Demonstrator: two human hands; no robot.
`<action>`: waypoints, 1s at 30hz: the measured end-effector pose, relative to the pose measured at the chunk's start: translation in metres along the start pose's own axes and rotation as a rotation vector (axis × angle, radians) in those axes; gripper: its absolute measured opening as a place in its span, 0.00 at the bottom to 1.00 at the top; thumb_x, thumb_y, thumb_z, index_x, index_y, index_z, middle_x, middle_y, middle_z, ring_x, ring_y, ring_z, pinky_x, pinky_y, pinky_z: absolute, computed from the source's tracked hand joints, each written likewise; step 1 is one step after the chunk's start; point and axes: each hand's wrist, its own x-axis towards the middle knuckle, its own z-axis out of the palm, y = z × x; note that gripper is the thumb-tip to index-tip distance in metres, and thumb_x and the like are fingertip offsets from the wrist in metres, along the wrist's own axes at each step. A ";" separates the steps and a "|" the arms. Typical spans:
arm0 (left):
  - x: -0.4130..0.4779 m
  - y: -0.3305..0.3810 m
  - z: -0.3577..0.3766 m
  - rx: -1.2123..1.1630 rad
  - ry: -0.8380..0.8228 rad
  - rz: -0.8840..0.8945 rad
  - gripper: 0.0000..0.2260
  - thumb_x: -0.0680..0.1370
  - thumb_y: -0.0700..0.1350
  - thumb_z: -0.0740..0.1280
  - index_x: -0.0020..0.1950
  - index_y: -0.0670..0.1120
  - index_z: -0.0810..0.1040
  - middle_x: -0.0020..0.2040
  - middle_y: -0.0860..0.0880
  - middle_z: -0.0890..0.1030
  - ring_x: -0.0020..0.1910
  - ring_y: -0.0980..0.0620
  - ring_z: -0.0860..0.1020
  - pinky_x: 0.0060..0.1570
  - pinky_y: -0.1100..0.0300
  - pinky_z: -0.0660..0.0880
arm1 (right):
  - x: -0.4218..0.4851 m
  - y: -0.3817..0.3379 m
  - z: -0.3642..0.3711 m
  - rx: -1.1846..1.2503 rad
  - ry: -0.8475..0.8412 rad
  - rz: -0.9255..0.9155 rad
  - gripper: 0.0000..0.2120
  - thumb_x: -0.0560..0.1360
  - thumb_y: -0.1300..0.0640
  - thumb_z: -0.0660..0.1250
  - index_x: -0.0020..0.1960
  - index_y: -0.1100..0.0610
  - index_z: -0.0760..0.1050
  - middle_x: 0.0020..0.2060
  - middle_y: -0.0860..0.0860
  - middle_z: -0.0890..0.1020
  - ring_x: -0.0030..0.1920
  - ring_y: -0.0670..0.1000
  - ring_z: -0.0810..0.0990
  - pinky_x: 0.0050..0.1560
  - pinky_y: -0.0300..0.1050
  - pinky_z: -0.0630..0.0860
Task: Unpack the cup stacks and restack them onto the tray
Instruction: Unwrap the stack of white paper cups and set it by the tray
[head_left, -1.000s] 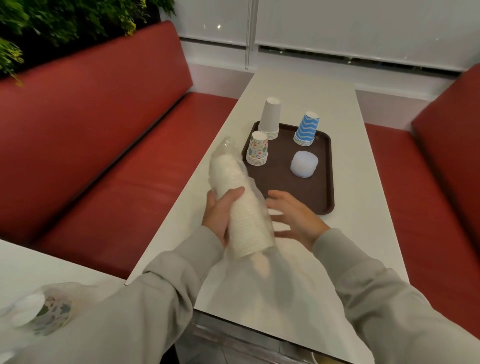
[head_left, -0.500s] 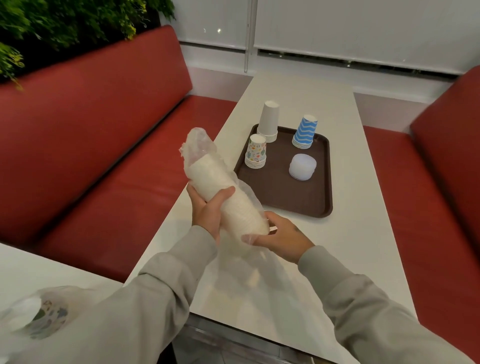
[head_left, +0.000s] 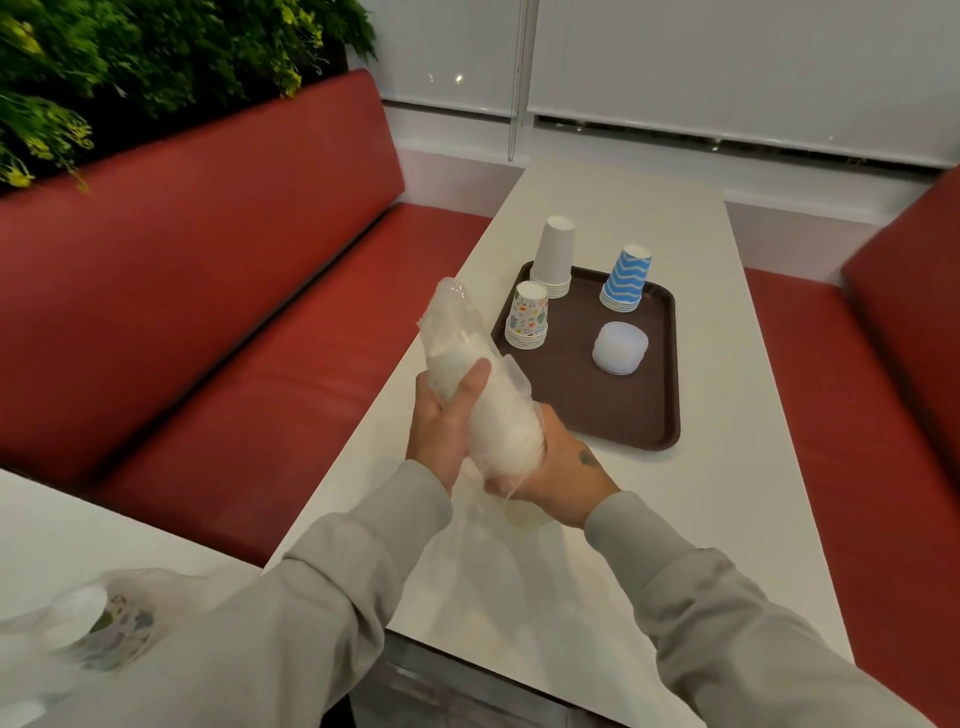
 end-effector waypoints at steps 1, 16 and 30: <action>0.001 0.006 0.000 0.011 0.013 0.010 0.10 0.75 0.63 0.69 0.52 0.65 0.72 0.53 0.61 0.78 0.53 0.57 0.77 0.54 0.49 0.78 | 0.001 0.002 0.000 0.004 0.003 -0.001 0.38 0.66 0.51 0.80 0.69 0.42 0.63 0.54 0.43 0.77 0.53 0.48 0.77 0.41 0.39 0.74; 0.008 0.060 -0.023 0.505 0.160 0.463 0.04 0.75 0.45 0.73 0.40 0.48 0.83 0.32 0.47 0.75 0.32 0.57 0.67 0.35 0.60 0.69 | 0.016 0.005 0.039 0.052 0.120 -0.021 0.44 0.57 0.42 0.80 0.67 0.37 0.60 0.60 0.44 0.77 0.61 0.54 0.76 0.62 0.54 0.75; 0.004 0.057 -0.059 0.626 0.140 0.475 0.01 0.75 0.41 0.73 0.44 0.46 0.84 0.38 0.51 0.83 0.36 0.56 0.75 0.36 0.64 0.74 | 0.030 0.000 0.079 0.178 0.023 -0.084 0.42 0.62 0.53 0.84 0.65 0.39 0.60 0.60 0.44 0.76 0.61 0.53 0.75 0.59 0.46 0.73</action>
